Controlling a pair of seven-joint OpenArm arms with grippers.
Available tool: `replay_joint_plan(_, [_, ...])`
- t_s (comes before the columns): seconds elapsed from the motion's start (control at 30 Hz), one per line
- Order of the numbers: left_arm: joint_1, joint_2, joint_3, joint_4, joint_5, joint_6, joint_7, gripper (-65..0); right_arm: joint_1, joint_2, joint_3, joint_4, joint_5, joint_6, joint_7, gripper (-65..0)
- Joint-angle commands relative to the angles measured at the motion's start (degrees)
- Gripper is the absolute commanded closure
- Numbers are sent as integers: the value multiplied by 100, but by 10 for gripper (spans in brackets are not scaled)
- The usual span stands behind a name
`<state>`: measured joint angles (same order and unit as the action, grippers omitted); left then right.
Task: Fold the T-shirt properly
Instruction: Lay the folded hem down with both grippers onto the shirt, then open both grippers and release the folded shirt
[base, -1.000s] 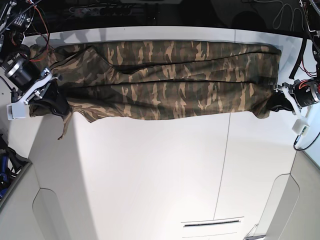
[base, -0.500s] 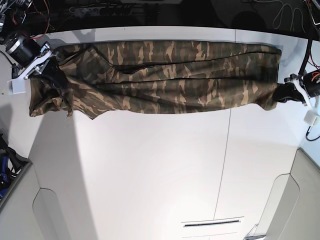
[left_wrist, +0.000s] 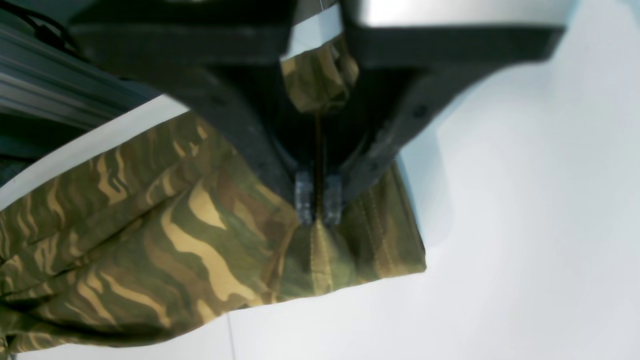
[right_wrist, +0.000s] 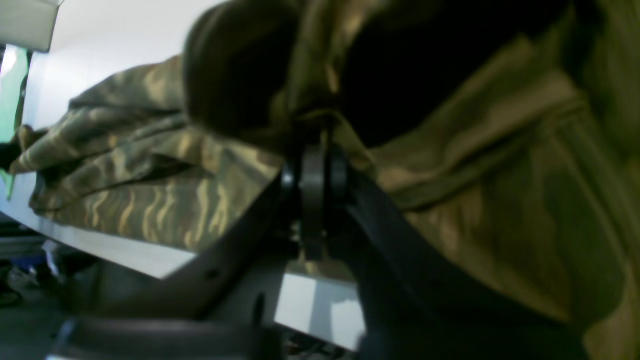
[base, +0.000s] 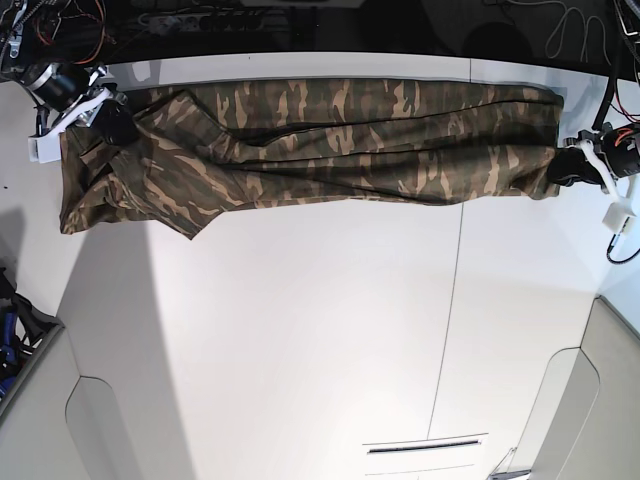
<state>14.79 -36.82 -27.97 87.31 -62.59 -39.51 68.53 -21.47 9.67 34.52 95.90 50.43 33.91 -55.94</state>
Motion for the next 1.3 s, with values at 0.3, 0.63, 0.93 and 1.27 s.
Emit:
replay_joint_plan(0.3, [-15,-127,-57,85,90,-49,-101,-136,4,68,35,-258,155,37,85,-31])
replay_joint_plan(0.63, [-15,-127,-435,85,-479,-49,-101,-276,2,76,654,173,420,37,-179,-319])
replay_joint_plan(0.93, [-2,-127,-1665,85,-964,-49,245,-276,138,76,1816,927,702,39,-149,-316])
replay_joint_plan(1.27, [365,63,-1663,83,-887,-49,68,-351,754,59,1351,927,741,39,-155,0])
